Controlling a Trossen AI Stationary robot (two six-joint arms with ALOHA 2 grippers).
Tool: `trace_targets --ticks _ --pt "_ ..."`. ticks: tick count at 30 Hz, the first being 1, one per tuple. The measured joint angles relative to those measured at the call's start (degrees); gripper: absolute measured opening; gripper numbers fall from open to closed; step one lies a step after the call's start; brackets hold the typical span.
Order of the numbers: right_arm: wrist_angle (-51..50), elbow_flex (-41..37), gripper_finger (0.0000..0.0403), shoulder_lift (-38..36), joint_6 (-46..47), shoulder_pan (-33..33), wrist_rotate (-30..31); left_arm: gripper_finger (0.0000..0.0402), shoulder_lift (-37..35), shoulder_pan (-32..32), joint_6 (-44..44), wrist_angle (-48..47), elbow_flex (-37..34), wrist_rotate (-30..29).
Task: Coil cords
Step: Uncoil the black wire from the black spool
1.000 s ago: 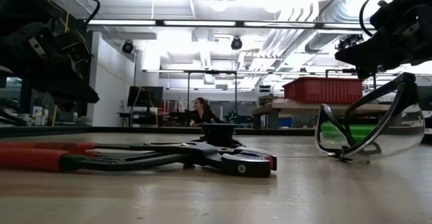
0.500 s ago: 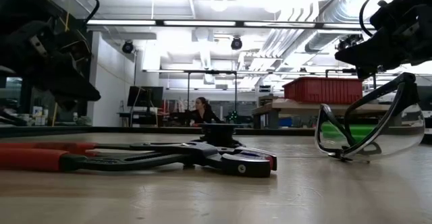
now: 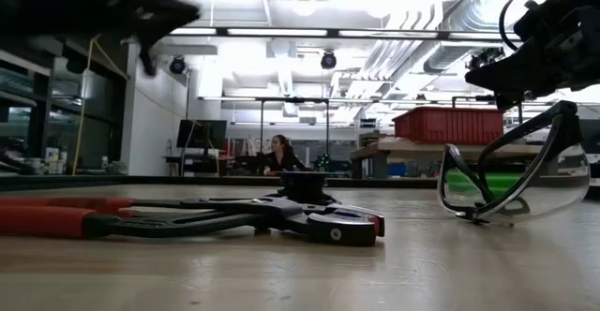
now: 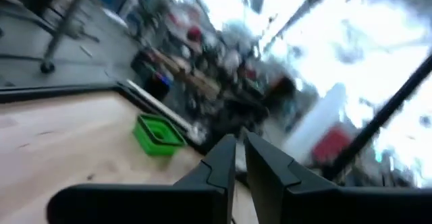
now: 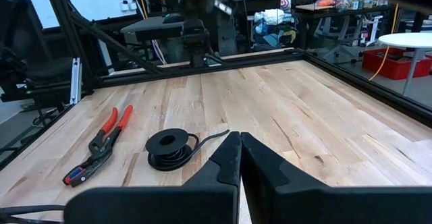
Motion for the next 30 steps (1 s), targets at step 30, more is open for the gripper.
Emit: trace_targets --ticks 30 --pt "28.1 11.0 0.0 8.0 26.2 0.0 12.1 0.0 9.8 7.9 -4.7 -27.1 32.4 -10.9"
